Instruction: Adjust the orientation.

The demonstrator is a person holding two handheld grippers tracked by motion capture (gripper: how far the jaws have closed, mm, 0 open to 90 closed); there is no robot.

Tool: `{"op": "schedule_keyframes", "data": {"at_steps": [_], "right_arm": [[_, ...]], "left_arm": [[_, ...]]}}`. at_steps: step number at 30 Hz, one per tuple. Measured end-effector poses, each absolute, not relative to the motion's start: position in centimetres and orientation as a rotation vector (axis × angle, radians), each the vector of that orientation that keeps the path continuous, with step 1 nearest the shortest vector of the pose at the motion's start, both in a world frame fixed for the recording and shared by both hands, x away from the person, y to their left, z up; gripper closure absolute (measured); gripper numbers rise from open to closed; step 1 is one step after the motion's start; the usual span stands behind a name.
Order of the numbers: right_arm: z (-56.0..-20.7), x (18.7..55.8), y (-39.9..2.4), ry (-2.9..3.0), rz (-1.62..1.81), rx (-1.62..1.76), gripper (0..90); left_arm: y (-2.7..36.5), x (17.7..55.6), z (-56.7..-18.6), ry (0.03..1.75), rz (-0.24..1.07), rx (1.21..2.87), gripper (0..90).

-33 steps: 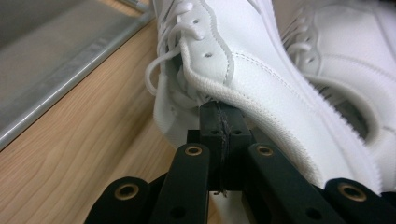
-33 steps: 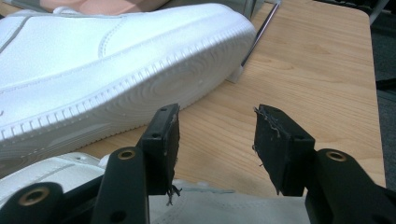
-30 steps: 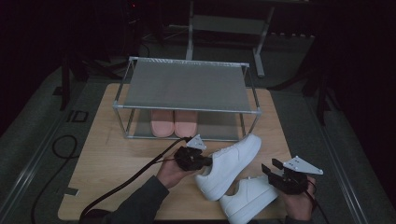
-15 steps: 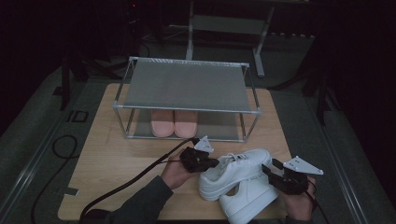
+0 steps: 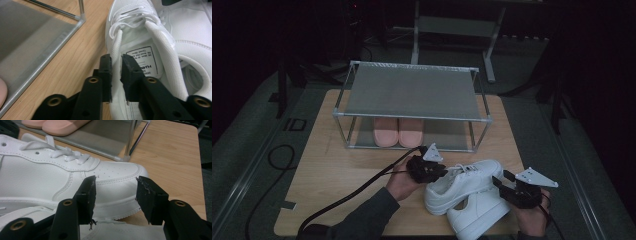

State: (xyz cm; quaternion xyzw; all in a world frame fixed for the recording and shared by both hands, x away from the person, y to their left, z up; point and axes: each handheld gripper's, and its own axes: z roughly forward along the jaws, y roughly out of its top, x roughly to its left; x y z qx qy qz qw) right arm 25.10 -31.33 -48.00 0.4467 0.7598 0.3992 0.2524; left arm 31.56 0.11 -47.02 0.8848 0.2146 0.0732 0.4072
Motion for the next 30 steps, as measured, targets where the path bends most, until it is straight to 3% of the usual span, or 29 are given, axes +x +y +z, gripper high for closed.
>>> {"op": "schedule_keyframes", "data": {"at_steps": [7, 15, 20, 22, 30], "right_arm": [[-48.0, 25.1, -31.3, 2.066, 1.085, 1.214, 49.5], [-48.0, 25.1, -31.3, 2.066, 1.088, 1.211, 49.4], [-48.0, 25.1, -31.3, 2.066, 1.086, 1.214, 49.6], [-48.0, 25.0, -31.4, 2.065, 1.089, 1.215, 50.0], [-48.0, 25.1, -31.4, 2.064, 1.086, 1.214, 49.8]], "left_arm": [[-1.1, 32.1, -47.9, 0.539, 0.182, 2.266, 68.6], [-1.3, 32.4, -47.9, 0.565, 0.229, 2.288, 82.7], [-0.3, 32.7, -47.4, 0.59, 0.26, 2.304, 83.4], [0.0, 32.4, -47.3, 0.587, 0.342, 2.326, 83.2], [3.5, 32.8, -47.5, 0.708, 0.364, 2.288, 83.0]]}}
